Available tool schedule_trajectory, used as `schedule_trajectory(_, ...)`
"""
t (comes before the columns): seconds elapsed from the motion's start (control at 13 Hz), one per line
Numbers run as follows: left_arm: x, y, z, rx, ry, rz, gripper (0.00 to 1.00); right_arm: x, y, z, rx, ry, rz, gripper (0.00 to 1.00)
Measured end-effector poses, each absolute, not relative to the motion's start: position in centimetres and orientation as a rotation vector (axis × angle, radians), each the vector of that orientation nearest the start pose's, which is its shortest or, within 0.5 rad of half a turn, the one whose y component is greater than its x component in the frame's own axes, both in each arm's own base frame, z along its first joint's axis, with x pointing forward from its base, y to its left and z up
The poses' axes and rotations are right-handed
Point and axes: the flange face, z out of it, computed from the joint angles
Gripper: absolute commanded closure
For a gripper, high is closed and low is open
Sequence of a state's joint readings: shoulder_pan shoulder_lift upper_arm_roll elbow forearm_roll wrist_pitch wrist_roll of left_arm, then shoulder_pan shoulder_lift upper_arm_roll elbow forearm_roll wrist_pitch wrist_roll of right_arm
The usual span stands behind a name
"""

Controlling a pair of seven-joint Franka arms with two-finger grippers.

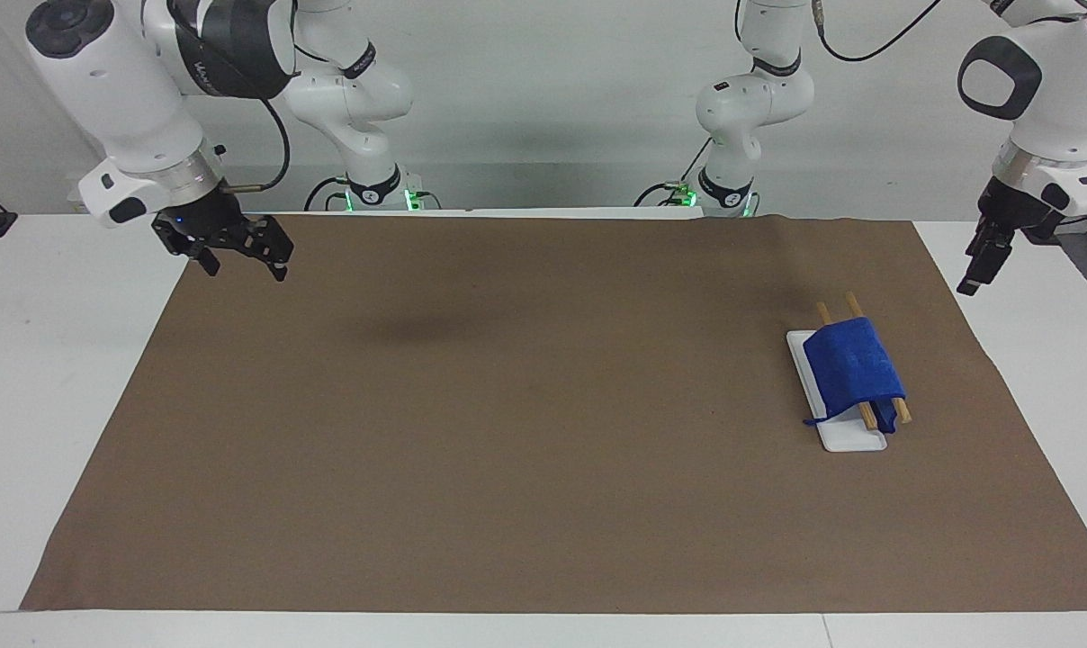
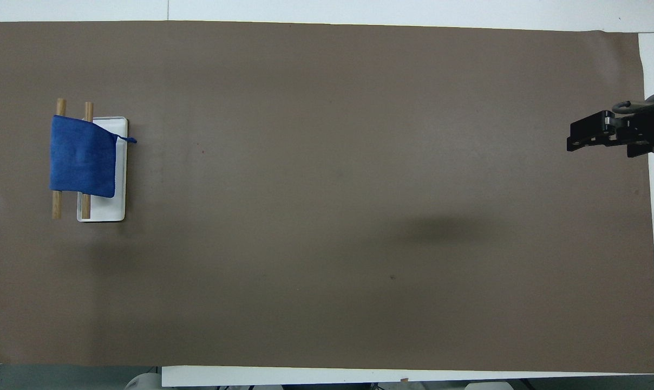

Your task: Right arm passes towel to left arm to hang

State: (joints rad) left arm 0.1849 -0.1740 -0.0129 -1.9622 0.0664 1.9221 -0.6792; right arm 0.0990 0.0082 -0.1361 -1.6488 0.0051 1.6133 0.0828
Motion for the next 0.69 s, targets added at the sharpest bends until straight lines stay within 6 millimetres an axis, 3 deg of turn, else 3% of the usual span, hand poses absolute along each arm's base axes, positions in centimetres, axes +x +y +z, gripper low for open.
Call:
schedule_trajectory(0.23,51.0,5.0,57.5,-2.953,-0.874,-0.07,0.0,55.7,-2.6,58.7,-3.131,0.201,0.066,0.0)
schedule_trajectory(0.46,50.6,0.4,61.0,-3.03,-0.496,0.101,0.0,55.5,-4.0,58.9,-3.13,0.2,0.06,0.0)
schedule_trajectory(0.69,52.3,-1.9,62.4,-3.105,-0.332,0.175,0.0,55.5,-4.1,58.9,-3.13,0.2,0.063,0.0)
